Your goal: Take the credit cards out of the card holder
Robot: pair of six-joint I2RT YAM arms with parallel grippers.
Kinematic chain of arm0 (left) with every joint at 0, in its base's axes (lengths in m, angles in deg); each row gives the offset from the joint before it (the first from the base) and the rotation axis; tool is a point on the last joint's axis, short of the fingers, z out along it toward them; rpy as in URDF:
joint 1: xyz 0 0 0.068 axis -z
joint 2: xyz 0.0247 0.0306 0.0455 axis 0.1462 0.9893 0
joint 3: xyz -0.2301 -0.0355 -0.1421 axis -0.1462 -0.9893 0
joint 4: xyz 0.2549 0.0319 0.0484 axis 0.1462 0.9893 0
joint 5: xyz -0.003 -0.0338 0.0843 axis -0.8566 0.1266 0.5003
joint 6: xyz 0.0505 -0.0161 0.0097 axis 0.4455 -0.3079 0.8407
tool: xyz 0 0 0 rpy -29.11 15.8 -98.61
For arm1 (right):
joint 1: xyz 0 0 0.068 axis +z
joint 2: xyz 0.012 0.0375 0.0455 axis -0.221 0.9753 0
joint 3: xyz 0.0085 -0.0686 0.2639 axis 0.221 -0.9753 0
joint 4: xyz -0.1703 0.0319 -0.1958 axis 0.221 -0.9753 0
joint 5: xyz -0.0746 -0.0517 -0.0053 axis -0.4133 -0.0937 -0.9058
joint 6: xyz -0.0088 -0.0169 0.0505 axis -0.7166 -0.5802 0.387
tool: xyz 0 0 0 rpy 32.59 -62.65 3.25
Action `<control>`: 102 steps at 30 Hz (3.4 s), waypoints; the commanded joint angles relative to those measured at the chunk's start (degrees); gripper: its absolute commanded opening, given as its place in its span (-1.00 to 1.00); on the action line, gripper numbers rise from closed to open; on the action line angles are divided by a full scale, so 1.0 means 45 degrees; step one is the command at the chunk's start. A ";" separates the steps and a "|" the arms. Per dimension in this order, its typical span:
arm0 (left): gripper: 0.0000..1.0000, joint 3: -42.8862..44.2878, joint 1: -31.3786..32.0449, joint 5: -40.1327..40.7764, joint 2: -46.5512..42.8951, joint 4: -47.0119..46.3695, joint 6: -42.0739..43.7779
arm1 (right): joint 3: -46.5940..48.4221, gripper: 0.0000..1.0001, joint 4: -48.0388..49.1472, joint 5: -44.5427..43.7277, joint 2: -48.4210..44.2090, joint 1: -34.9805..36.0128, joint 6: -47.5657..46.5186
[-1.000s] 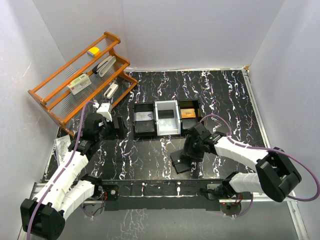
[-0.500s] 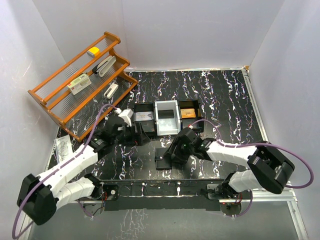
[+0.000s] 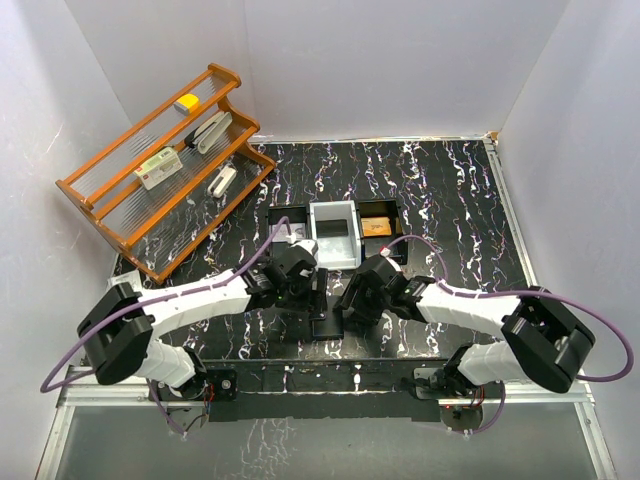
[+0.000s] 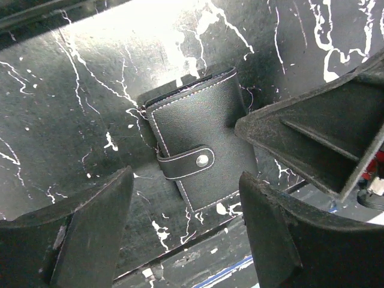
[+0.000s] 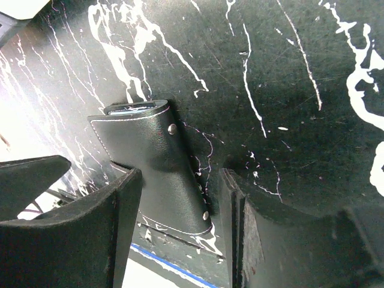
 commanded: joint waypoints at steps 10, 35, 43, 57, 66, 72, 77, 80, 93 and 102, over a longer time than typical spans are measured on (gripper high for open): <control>0.10 0.2001 0.1241 0.2007 0.2309 0.2095 -0.0558 | 0.0376 0.03 0.0396 -0.0103 0.0226 0.0033 -0.0426; -0.59 0.2311 0.1961 0.2375 0.2899 0.1696 0.0064 | 0.0340 -0.03 0.0530 0.0290 0.0795 0.0031 -0.1024; 0.09 0.2247 0.1961 0.2890 0.2664 0.2088 -0.0074 | 0.1068 -0.27 -0.1226 -0.0741 0.1370 0.0023 -0.1840; 0.12 0.3391 0.2205 0.3599 0.3285 0.2448 0.0788 | 0.0142 -0.65 0.0863 0.0418 0.0848 0.0014 -0.1294; -0.28 0.3502 0.2287 0.3557 0.3961 0.2750 0.1305 | -0.0167 -0.74 0.1489 0.0877 0.0780 -0.0150 -0.0977; -0.31 0.3530 0.2293 0.3513 0.4403 0.2911 0.1646 | -0.0198 -0.74 0.1487 0.0947 0.0769 -0.0254 -0.0954; -0.47 0.3374 0.2311 0.3328 0.4318 0.2815 0.1894 | -0.0171 -0.73 0.1331 0.0892 0.0769 -0.0279 -0.0982; -0.66 0.3087 0.2311 0.3224 0.4094 0.2698 0.1870 | -0.0153 -0.73 0.1259 0.0874 0.0769 -0.0299 -0.1002; -1.00 0.2270 0.2312 0.3566 0.2978 0.2325 0.1101 | -0.0107 -0.73 0.0835 0.0694 0.0954 -0.0318 -0.1042; -1.00 0.1877 0.2293 0.4301 0.2433 0.2763 0.0828 | -0.0063 -0.73 0.0865 0.0740 0.1001 -0.0318 -0.1052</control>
